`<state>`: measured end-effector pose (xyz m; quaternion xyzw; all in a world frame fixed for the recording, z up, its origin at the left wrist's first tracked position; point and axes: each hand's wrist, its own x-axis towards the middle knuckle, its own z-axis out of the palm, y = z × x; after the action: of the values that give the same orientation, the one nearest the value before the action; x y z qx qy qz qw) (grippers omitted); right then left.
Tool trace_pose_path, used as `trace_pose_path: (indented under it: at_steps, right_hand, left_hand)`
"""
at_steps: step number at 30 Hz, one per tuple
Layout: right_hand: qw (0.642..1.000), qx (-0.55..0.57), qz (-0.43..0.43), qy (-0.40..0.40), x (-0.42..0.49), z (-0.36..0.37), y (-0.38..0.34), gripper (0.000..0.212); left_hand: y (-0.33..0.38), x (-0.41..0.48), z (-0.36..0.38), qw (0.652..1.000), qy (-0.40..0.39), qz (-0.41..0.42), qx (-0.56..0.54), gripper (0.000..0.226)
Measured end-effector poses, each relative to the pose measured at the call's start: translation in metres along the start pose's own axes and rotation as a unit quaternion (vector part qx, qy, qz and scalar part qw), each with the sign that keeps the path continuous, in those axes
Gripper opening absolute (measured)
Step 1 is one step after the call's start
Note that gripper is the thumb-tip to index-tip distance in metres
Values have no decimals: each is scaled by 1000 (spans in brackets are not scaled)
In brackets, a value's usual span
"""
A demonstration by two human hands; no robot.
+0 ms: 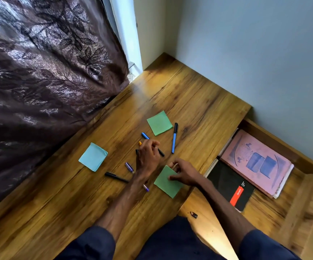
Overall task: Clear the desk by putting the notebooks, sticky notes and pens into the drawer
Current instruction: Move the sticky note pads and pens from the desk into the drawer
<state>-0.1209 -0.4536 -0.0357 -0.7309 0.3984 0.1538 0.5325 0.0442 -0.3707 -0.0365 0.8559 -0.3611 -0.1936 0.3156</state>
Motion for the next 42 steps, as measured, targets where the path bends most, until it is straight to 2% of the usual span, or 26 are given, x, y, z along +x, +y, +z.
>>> trace_pose_path:
  at_steps: [4,9,13,15,19,22,24,29,34,37,42]
  right_hand:
    - [996,90,-4,2,-2,-26,1,35]
    - [968,241,6,67,-5,-47,-8,29]
    - [933,340,17,116,-10,-57,-9,45]
    - [918,373,22,131,-13,-60,-6,50]
    - [892,426,35,146,-19,-62,7,52]
    - [883,443,47,149,-23,-59,20,62]
    - [877,454,50,152,-27,-57,26,61]
    - [862,477,53,163,-35,-54,37,60]
    - [842,505,61,178,-42,-55,52,62]
    - [829,524,62,185,-45,-56,61,62]
    - [799,560,59,212,-55,-58,72,48]
  left_hand:
    - [12,32,-1,1000,-1,-3,17,21]
    - [26,93,6,990,-43,-21,130,64]
    - [26,131,5,973,-137,-34,184,107]
    - [25,139,6,963,-170,-51,204,117]
    - [27,146,4,955,-183,-58,224,108]
    - [26,147,2,955,-190,-75,217,100]
    - [26,145,2,958,-182,-80,205,95]
    - [25,134,2,963,-155,-92,200,67]
    - [21,118,3,986,-82,-108,100,55]
    - [29,107,0,994,-43,-86,55,49]
    - [60,81,-1,995,-49,-44,-70,54]
